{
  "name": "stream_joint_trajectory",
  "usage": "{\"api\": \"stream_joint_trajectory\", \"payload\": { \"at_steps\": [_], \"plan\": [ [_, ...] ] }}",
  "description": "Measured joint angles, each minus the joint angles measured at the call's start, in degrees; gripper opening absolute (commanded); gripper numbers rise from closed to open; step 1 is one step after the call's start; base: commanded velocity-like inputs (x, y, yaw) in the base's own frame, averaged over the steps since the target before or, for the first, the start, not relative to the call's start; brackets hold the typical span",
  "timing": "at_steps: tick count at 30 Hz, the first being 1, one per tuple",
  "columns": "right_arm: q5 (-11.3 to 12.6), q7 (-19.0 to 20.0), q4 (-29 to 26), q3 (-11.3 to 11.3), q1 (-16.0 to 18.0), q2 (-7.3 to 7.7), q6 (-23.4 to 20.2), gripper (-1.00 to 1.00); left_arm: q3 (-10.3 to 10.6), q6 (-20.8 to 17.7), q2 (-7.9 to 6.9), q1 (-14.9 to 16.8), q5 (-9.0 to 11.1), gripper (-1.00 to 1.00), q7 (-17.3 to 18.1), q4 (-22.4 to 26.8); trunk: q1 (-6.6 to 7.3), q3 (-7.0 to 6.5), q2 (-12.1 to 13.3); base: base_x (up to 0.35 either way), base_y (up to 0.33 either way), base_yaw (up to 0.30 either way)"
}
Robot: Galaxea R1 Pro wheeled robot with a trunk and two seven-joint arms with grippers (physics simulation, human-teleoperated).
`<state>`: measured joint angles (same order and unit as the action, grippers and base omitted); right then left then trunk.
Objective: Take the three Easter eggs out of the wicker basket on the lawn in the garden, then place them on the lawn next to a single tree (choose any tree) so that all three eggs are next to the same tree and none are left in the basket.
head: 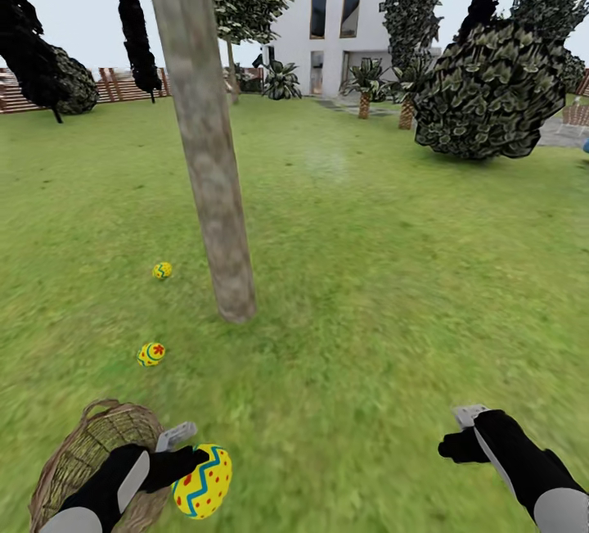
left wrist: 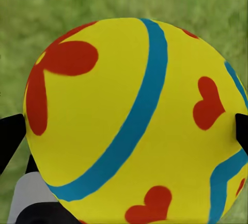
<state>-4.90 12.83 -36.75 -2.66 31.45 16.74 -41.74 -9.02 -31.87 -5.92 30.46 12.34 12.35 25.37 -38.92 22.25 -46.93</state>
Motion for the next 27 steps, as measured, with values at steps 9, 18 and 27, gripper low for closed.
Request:
{"api": "stream_joint_trajectory", "payload": {
  "at_steps": [9,18,27],
  "plan": [
    [0.0,0.0,0.0,-1.0,0.0,-0.11,0.0,1.00,0.1,0.1,0.14,0.0,0.0,-1.00,0.0,-0.2,-0.01,0.36,0.0,0.304,-0.163,0.254],
    [0.1,0.0,0.0,-1.0,0.0,-0.11,-0.2,1.00,0.0,0.1,1.61,0.0,-3.8,-1.00,-0.1,-0.2,-0.02,0.68,0.0,0.180,-0.248,0.216],
    [0.1,0.0,0.0,-1.0,0.0,-0.18,-0.2,1.00,-0.1,0.0,1.62,0.0,-3.8,-1.00,0.0,-0.2,-0.02,0.69,0.0,0.099,-0.292,0.002]
  ]
}}
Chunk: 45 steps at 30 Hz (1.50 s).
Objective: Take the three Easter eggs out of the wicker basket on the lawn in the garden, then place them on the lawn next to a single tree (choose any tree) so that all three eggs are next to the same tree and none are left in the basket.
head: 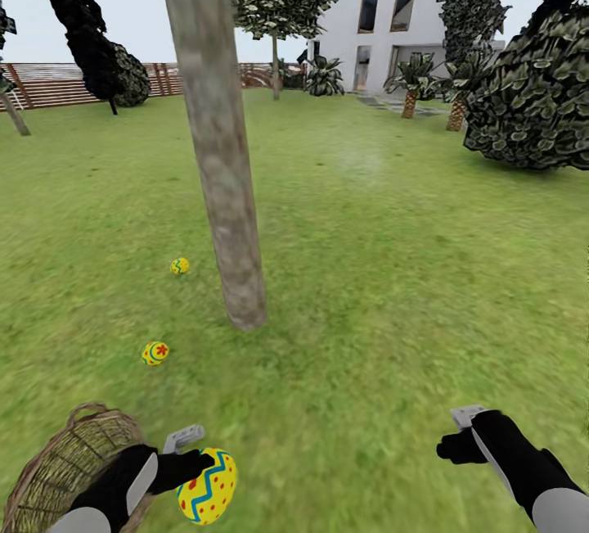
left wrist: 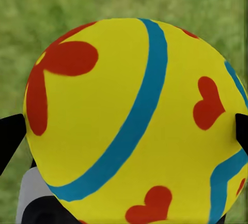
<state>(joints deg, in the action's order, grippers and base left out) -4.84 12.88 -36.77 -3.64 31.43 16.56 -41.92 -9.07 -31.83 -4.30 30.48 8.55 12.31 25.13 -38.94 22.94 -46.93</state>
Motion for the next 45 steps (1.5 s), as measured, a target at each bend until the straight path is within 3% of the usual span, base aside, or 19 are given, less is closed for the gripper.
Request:
{"api": "stream_joint_trajectory", "payload": {
  "at_steps": [15,19,23,25,27,29,32,34,36,39,43,45],
  "plan": [
    [-0.1,-0.1,1.4,0.0,0.0,0.03,0.1,1.00,0.0,0.1,0.05,0.0,0.1,-1.00,0.0,0.0,0.01,0.04,0.0,0.162,-0.292,0.013],
    [0.0,-0.1,2.1,-3.9,0.0,-0.17,0.3,1.00,0.0,0.1,-0.01,0.0,0.1,-1.00,0.0,0.0,0.01,0.30,0.0,0.215,-0.292,0.193],
    [0.1,-0.1,2.2,-4.6,0.0,-0.12,0.4,1.00,-0.4,0.0,-0.48,0.0,0.1,-1.00,0.0,0.1,0.01,0.55,0.0,0.238,-0.274,0.234],
    [0.1,-0.1,2.2,-4.7,0.0,-0.15,0.4,1.00,-0.6,-0.3,-2.22,0.0,0.1,-1.00,0.3,0.7,0.01,0.66,0.0,0.262,-0.240,0.242],
    [0.1,-0.2,2.2,-4.7,0.0,-0.14,0.4,1.00,-0.8,-0.6,-7.96,0.0,0.7,-1.00,0.6,1.0,0.02,0.77,0.0,0.289,-0.195,0.243],
    [0.1,-0.2,2.2,-4.6,0.0,-0.11,0.4,1.00,-1.1,-1.5,-14.47,0.0,4.0,-1.00,1.0,1.3,0.02,0.88,0.0,0.312,-0.144,0.243],
    [0.2,-0.2,2.2,-4.3,0.0,-0.05,0.3,1.00,-1.1,-3.8,-20.53,0.0,8.4,-1.00,5.1,1.4,0.02,1.04,0.0,0.317,-0.128,0.243],
    [0.2,-0.2,2.2,-4.2,0.0,0.13,0.3,1.00,-1.1,-4.5,-22.89,0.0,9.2,-1.00,8.0,1.4,0.02,1.15,0.0,0.318,-0.125,0.243],
    [0.2,-0.1,2.2,-4.2,0.0,0.44,0.2,1.00,-1.1,-5.4,-23.34,0.0,9.5,-1.00,8.8,1.9,0.02,1.26,0.0,0.318,-0.125,0.243],
    [0.2,-0.1,2.2,-4.2,0.0,0.58,0.1,1.00,-0.8,-5.7,-22.75,0.0,9.4,-1.00,8.9,4.7,0.02,1.42,0.0,0.318,-0.125,0.243],
    [0.2,-0.1,2.2,-4.3,0.0,0.48,0.1,1.00,-0.5,-5.7,-19.34,0.0,9.1,-1.00,8.6,5.1,0.02,1.64,0.0,0.319,-0.126,0.243],
    [0.2,-0.1,2.2,-4.3,0.0,0.39,0.1,1.00,-0.4,-5.7,-18.49,0.0,8.9,-1.00,8.5,5.1,0.02,1.74,0.0,0.319,-0.131,0.243]
  ]
}}
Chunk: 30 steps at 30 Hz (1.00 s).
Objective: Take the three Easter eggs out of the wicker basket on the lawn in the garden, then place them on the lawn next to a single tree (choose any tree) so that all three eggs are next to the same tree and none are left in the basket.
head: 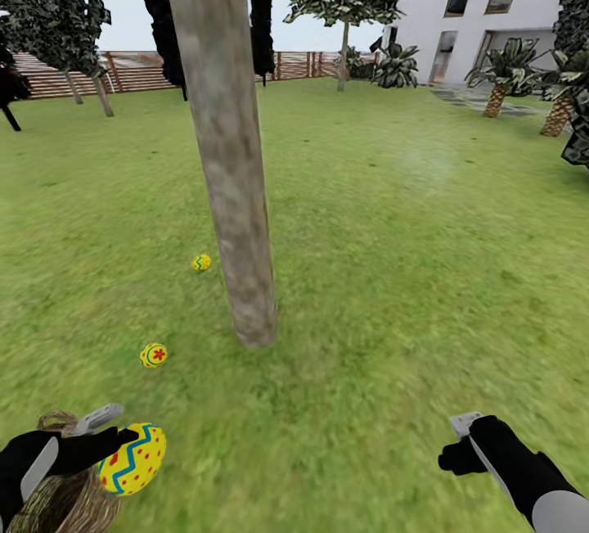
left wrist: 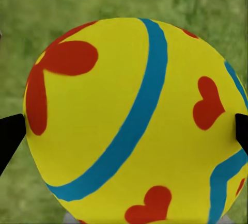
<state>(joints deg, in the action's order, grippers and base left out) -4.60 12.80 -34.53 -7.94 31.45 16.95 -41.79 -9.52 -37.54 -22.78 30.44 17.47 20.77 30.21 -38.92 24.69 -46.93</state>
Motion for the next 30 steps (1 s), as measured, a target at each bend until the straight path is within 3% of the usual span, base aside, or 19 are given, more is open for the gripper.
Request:
{"api": "stream_joint_trajectory", "payload": {
  "at_steps": [14,21,30],
  "plan": [
    [0.0,0.0,0.0,0.0,0.0,-0.07,0.1,1.00,0.0,0.0,0.91,0.0,-0.1,-1.00,-0.2,-0.4,0.00,0.75,0.0,0.311,-0.164,0.243],
    [0.0,0.0,0.0,0.0,0.0,-0.06,0.1,1.00,0.1,0.1,2.61,0.0,-0.9,-1.00,-0.8,-0.5,0.00,1.12,0.0,0.283,-0.182,0.243],
    [0.0,0.0,0.0,0.1,0.0,0.11,0.1,1.00,0.0,0.1,3.05,0.0,-1.3,-1.00,-1.4,-0.5,0.00,1.60,0.0,0.270,-0.189,0.225]
  ]
}}
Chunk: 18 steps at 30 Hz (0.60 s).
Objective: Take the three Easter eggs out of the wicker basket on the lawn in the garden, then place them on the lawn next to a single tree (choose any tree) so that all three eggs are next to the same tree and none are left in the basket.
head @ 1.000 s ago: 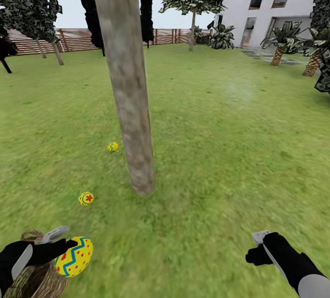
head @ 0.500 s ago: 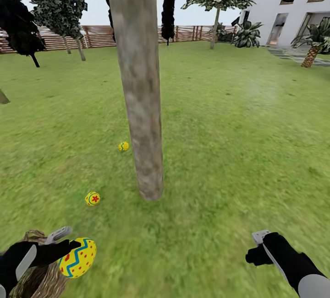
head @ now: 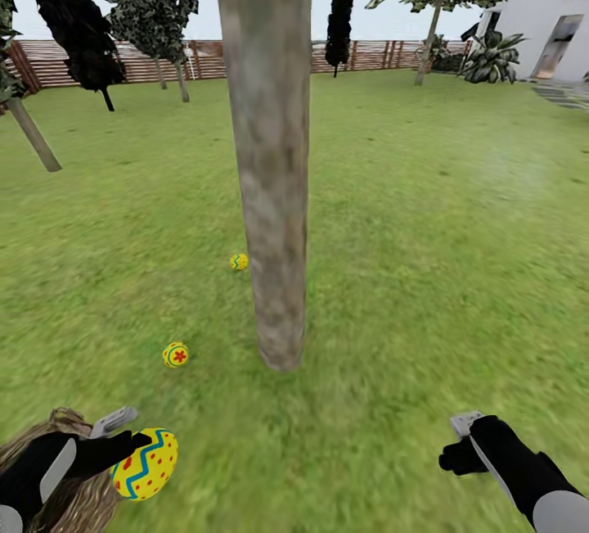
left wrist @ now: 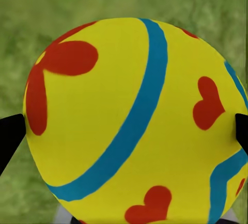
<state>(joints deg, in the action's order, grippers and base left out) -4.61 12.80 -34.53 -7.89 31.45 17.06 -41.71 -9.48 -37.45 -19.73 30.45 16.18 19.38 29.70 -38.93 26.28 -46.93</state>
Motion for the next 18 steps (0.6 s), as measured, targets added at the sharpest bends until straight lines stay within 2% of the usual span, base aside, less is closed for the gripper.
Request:
{"api": "stream_joint_trajectory", "payload": {
  "at_steps": [3,8,11,14,18],
  "plan": [
    [0.0,0.0,0.0,0.0,0.0,0.09,0.0,1.00,0.0,0.0,0.21,0.0,-0.1,-1.00,-0.1,-0.1,0.00,0.03,0.0,0.270,-0.189,0.026],
    [0.0,0.0,0.0,0.1,0.0,0.10,-0.3,1.00,0.1,0.0,1.59,0.0,-0.1,-1.00,-0.2,-0.1,0.00,0.04,0.0,0.246,-0.208,0.001],
    [0.1,0.0,0.0,0.1,0.0,0.10,-0.3,1.00,2.5,0.0,2.41,0.0,-0.1,-1.00,-0.3,-0.1,-0.01,0.04,0.0,0.136,-0.277,0.000],
    [0.1,0.0,0.0,0.1,0.0,0.10,-0.3,1.00,2.5,0.0,2.45,0.0,-0.1,-1.00,-0.2,0.0,-0.01,0.04,0.0,0.142,-0.204,0.000],
    [0.1,0.0,0.0,0.0,0.0,0.07,-0.3,1.00,2.3,0.1,2.45,0.0,0.1,-1.00,0.0,0.3,-0.03,0.03,0.0,0.017,-0.022,0.000]
  ]
}}
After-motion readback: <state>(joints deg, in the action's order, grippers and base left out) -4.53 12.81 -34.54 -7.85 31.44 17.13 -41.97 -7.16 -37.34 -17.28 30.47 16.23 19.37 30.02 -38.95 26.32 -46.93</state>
